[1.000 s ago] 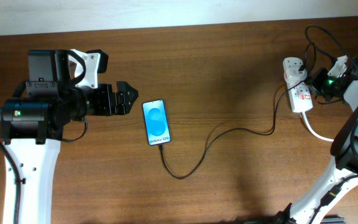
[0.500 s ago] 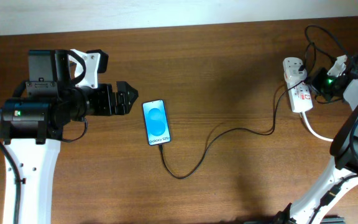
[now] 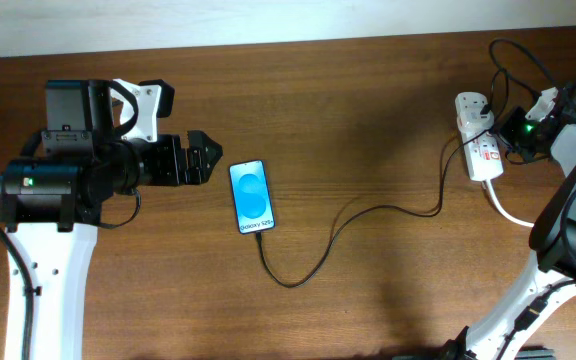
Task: Plug charger to phone and switch on socket
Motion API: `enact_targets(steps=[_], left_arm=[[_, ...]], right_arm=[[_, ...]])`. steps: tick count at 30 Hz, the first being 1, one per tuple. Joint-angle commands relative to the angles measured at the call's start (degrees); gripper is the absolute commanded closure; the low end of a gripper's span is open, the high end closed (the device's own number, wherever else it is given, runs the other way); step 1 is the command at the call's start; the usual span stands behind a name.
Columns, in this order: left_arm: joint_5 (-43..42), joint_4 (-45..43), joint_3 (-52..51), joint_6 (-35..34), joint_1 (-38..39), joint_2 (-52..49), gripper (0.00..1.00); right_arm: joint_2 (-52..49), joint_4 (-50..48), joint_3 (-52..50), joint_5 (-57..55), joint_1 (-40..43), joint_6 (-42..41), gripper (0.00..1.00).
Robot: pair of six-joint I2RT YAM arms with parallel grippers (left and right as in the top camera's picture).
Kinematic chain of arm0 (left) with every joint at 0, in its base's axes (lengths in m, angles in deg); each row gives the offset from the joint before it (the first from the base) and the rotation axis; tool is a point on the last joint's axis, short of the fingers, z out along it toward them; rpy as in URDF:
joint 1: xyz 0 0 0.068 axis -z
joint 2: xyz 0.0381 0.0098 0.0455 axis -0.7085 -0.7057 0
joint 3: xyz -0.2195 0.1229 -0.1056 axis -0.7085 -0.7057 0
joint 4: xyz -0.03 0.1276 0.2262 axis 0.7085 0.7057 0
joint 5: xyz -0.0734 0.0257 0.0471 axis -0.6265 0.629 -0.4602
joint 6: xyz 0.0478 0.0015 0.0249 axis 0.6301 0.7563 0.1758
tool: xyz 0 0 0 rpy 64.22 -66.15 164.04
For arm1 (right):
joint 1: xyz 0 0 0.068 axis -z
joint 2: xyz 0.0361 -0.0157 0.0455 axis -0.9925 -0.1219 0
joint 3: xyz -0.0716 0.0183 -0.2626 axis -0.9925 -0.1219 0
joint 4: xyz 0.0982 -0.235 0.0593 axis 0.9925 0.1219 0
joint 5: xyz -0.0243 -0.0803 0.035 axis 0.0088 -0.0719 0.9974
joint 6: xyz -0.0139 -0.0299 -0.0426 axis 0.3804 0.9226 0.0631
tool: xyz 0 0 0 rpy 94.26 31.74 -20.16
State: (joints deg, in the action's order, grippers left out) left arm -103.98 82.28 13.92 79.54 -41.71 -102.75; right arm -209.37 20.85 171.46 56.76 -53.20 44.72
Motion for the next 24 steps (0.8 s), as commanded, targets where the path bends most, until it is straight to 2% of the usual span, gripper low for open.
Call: enact_targets(steps=[1, 19, 24], left_arm=[[0.20, 0.02, 0.55, 0.04, -0.31, 0.42, 0.01], [0.20, 0.02, 0.55, 0.04, -0.31, 0.42, 0.01], [0.20, 0.02, 0.55, 0.04, -0.31, 0.42, 0.01]], right_arm=[[-3.87, 4.24, -3.34, 1.95, -4.72, -0.70, 0.96], [-3.87, 7.50, -3.34, 2.08, -5.14, -1.14, 0.96], [-3.82, 5.55, -3.17, 0.98, -2.27, -4.87, 0.96]])
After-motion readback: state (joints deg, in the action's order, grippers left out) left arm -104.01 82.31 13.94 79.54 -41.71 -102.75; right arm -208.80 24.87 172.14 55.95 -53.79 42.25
